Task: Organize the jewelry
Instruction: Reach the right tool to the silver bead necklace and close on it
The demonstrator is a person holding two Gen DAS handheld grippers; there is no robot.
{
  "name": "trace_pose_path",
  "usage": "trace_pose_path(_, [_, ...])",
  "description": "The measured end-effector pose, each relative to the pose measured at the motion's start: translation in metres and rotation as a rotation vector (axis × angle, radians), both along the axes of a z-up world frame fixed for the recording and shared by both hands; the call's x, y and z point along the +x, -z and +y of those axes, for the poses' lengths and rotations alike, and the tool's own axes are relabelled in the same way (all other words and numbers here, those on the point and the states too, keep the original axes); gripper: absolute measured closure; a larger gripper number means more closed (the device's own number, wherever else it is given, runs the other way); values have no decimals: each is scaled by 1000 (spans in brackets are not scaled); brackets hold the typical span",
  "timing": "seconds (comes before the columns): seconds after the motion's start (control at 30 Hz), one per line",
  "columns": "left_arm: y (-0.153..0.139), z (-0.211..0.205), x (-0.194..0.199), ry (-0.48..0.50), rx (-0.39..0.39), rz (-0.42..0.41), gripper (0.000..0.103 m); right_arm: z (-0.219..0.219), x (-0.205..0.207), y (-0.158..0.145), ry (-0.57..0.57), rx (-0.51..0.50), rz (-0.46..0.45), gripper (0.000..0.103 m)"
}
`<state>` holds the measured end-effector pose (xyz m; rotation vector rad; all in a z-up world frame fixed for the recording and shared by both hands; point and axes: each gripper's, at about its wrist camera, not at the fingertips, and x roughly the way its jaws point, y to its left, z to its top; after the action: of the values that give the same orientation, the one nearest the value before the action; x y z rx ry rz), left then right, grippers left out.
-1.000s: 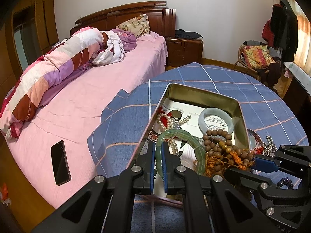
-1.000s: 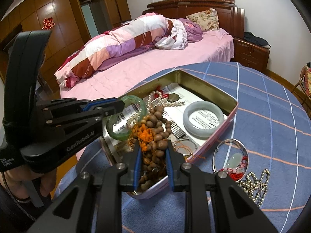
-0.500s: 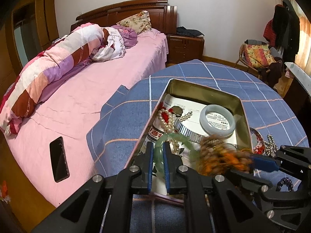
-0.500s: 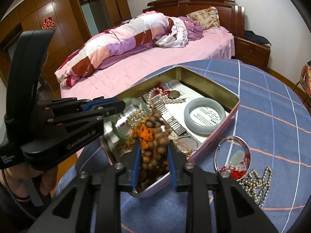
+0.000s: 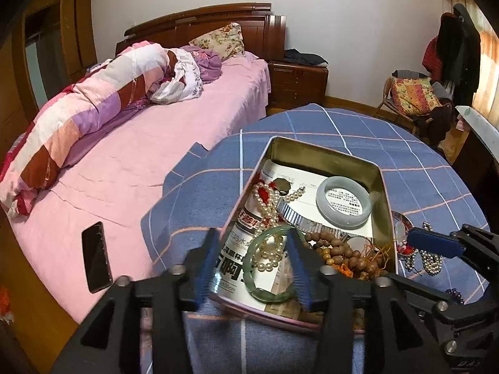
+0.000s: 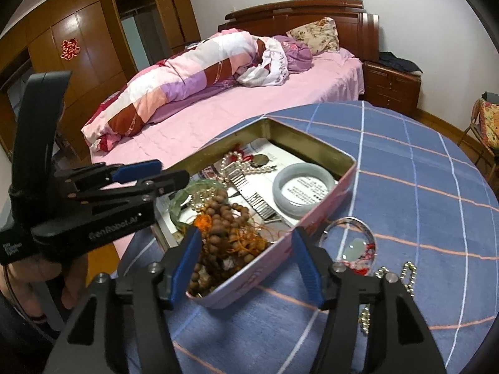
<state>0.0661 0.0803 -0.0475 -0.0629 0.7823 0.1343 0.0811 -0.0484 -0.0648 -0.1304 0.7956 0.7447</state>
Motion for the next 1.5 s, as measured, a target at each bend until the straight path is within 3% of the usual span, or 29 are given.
trace_pose_path(0.5, [0, 1, -2, -35, 32, -2, 34, -23, 1, -2, 46, 3, -13, 30])
trace_pose_path(0.87, [6, 8, -8, -100, -1, 1, 33, -116, -1, 0, 238, -25, 6, 26])
trace_pose_path(1.1, [2, -16, -14, -56, 16, -9, 33, -155, -10, 20, 312, -50, 54, 26])
trace_pose_path(1.33, [2, -46, -12, 22, 50, 5, 33, -149, -7, 23, 286, -75, 52, 26])
trace_pose_path(1.5, [0, -51, -11, 29, 47, 4, 33, -135, 0, 23, 244, -101, 43, 43])
